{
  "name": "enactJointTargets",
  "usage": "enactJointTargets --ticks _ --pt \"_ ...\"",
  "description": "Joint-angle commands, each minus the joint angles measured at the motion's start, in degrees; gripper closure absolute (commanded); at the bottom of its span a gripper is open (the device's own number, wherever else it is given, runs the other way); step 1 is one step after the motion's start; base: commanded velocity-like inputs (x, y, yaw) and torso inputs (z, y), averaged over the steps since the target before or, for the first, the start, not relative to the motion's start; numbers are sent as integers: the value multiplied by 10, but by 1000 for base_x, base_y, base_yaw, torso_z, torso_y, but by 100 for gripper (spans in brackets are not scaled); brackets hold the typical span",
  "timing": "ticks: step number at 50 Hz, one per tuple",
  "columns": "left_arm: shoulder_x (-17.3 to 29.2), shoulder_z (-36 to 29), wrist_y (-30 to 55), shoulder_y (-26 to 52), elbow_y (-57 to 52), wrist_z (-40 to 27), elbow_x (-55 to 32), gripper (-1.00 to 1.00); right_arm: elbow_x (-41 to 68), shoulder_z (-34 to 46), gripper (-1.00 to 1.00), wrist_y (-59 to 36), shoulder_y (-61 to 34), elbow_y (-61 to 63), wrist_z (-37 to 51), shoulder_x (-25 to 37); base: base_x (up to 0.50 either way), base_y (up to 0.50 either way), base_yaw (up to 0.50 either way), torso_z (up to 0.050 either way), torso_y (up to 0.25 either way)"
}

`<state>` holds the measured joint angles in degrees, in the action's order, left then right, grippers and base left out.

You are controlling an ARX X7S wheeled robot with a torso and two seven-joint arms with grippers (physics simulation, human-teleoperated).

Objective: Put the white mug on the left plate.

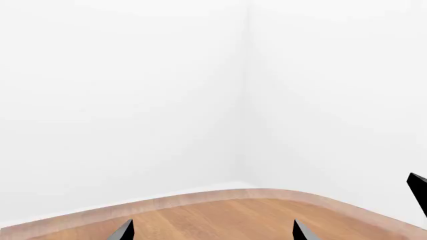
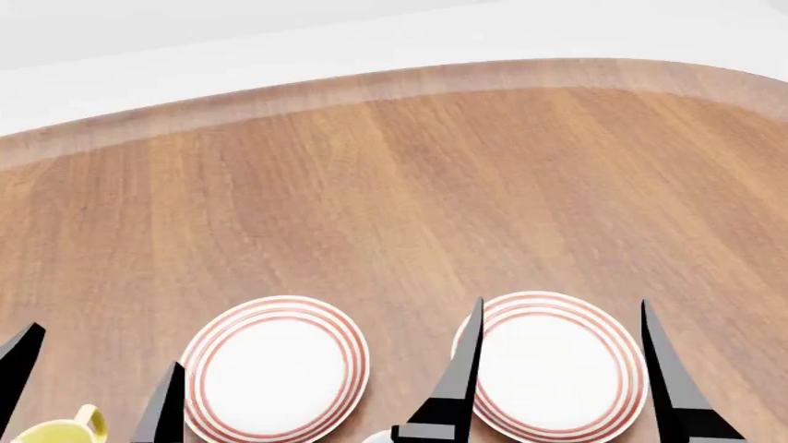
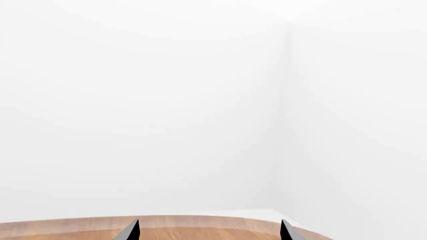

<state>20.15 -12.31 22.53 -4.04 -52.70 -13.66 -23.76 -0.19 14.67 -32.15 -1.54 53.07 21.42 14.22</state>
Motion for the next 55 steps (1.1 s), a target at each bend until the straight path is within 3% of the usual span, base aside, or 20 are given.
enactJointTargets --ticks 1,14,30,55 --pt "21 -46 -76 -38 46 71 8 -100 4 -4 -100 -13 -2 10 4 4 0 0 0 0 0" --pt "38 -53 -156 -102 104 115 17 -100 11 -5 -100 -14 -2 12 8 5 0 0 0 0 0" --pt "27 -80 -238 -159 197 143 53 -100 15 -4 -100 -19 -4 15 13 9 0 0 0 0 0" --pt "6 -133 -286 -167 288 164 103 -100 19 1 -100 -20 -6 16 20 15 0 0 0 0 0"
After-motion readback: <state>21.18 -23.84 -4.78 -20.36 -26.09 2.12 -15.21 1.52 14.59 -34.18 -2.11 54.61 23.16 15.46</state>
